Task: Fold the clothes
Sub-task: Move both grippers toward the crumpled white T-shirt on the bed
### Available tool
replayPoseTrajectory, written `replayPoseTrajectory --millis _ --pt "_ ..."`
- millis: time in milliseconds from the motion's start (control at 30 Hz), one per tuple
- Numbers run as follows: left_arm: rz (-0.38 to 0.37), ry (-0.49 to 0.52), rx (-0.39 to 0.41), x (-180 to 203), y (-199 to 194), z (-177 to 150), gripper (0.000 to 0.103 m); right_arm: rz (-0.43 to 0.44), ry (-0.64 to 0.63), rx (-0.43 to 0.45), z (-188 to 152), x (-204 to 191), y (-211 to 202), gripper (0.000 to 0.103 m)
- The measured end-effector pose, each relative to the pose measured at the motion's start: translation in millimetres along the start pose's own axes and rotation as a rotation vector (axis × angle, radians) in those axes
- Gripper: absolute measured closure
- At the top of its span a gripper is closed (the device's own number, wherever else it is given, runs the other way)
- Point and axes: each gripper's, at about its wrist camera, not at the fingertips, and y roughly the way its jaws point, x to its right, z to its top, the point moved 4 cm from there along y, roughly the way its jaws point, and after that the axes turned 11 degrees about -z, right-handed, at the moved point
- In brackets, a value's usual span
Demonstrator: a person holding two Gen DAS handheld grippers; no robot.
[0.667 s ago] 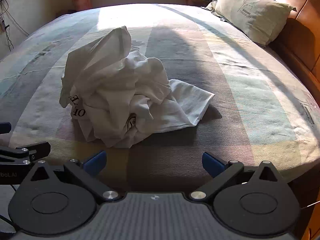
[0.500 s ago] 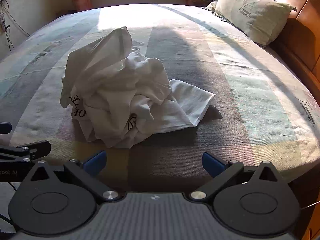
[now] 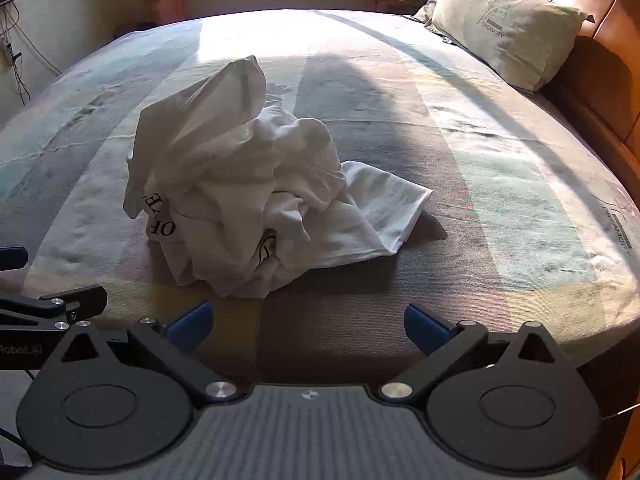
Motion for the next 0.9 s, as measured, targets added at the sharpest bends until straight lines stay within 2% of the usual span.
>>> replayPoseTrajectory --millis 467,900 --pt "-0.004 0.01 0.004 2.2 -1.1 -0.2 0.001 0.04 0.001 -0.03 -1.7 -3.6 3.2 0.0" --pt "-0.011 0.014 0.008 2.3 -1.2 0.8 0.001 0.037 -0.007 -0.028 -0.1 -3.2 3.8 0.0"
